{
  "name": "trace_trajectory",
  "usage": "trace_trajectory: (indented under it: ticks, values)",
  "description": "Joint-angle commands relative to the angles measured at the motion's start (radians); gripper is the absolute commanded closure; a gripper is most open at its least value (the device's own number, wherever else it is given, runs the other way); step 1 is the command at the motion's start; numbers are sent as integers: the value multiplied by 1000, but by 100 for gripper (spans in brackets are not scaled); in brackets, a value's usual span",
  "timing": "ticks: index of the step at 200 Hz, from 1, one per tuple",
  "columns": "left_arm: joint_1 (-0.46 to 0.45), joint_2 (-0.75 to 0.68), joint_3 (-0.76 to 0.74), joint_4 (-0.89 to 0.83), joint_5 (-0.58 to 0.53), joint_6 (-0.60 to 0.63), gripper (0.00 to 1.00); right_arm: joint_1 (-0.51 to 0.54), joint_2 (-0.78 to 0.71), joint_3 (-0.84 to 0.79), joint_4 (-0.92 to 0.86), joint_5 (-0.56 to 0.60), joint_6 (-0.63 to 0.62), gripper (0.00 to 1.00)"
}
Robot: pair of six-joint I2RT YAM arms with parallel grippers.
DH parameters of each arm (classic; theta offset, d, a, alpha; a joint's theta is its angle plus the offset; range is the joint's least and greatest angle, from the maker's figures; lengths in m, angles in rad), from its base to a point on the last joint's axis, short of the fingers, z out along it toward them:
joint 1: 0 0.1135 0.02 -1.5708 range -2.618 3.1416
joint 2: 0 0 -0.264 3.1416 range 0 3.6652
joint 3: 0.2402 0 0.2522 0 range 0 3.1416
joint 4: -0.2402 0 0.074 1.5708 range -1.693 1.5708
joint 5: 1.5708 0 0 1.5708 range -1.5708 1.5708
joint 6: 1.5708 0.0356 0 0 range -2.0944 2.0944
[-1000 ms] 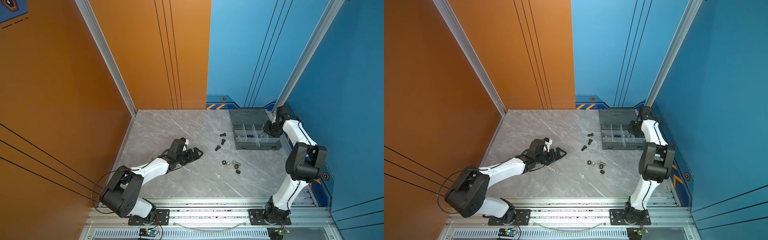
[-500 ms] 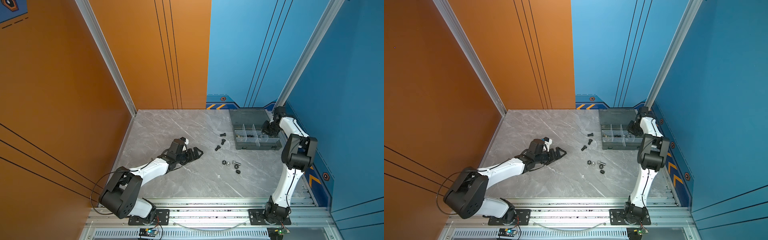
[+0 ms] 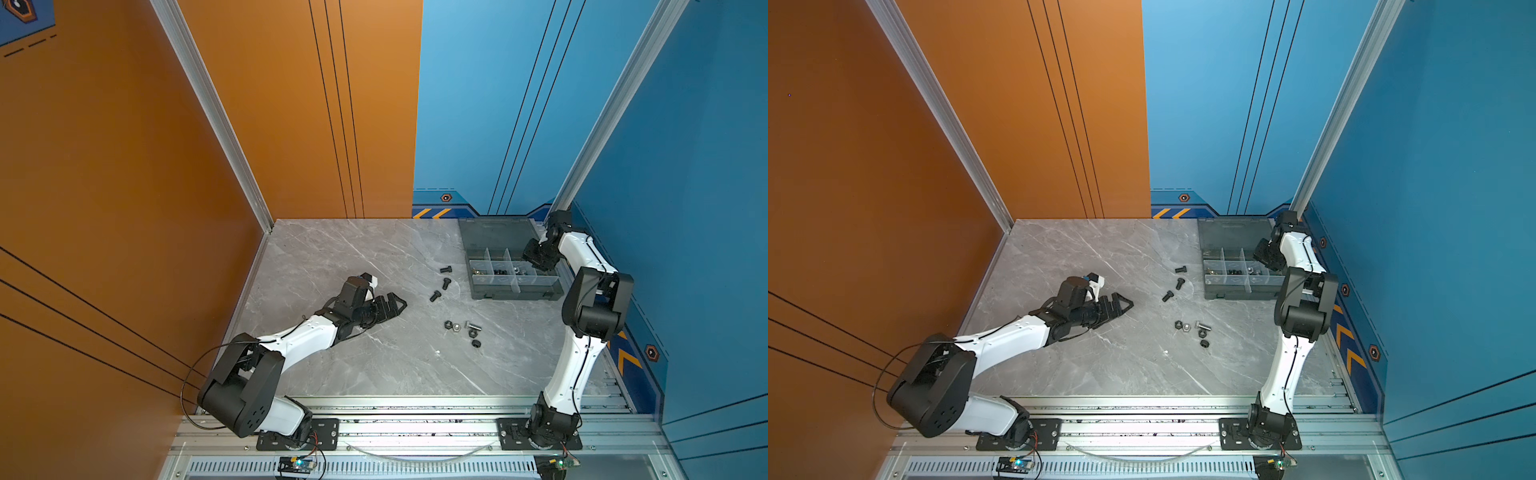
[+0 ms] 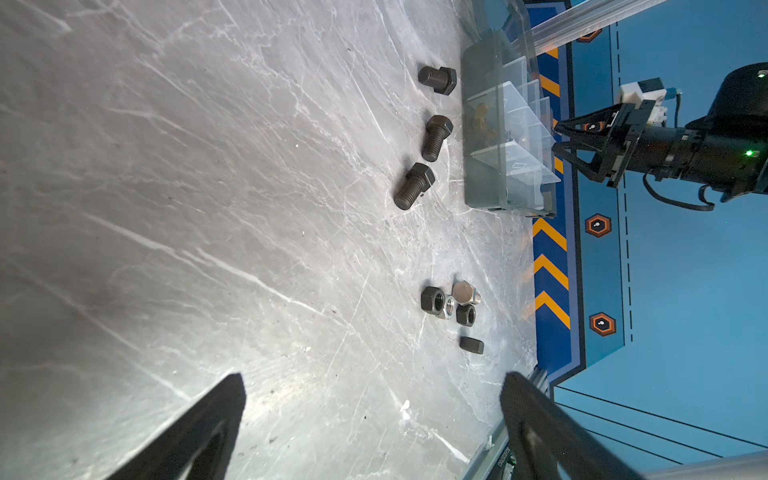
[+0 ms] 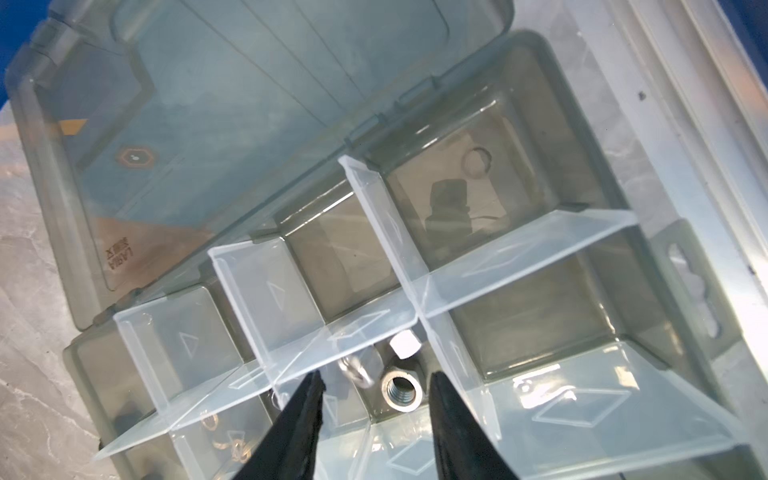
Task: Sort the screws and nuts into containers
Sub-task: 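Open the right gripper to drop the hex nut into a compartment, then move the right gripper back down to the nut cluster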
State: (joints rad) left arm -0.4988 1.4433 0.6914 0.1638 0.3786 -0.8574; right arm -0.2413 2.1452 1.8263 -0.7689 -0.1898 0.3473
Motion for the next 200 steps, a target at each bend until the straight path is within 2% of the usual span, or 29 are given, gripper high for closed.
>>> trace_trajectory:
  ticks: [1,27,48,72,98,151,200]
  values:
    - [-4,-19,20,-26,7,10,2,0,-39,23,-48,-40,-21,53]
    - [-4,-32,16,-34,0,11,2,15,-145,-24,-49,-94,-22,52]
    - [-3,-37,13,-37,-4,12,2,46,-243,-138,-50,-142,-27,51]
    - [0,-36,8,-37,-3,13,2,119,-341,-233,-77,-187,-78,51]
    - [3,-29,8,-41,7,21,2,233,-431,-335,-98,-170,-101,49]
    - [6,-35,-12,-27,9,15,2,454,-560,-585,-12,-143,71,48]
    - [7,-38,-27,-15,9,8,2,595,-632,-794,80,-108,181,48]
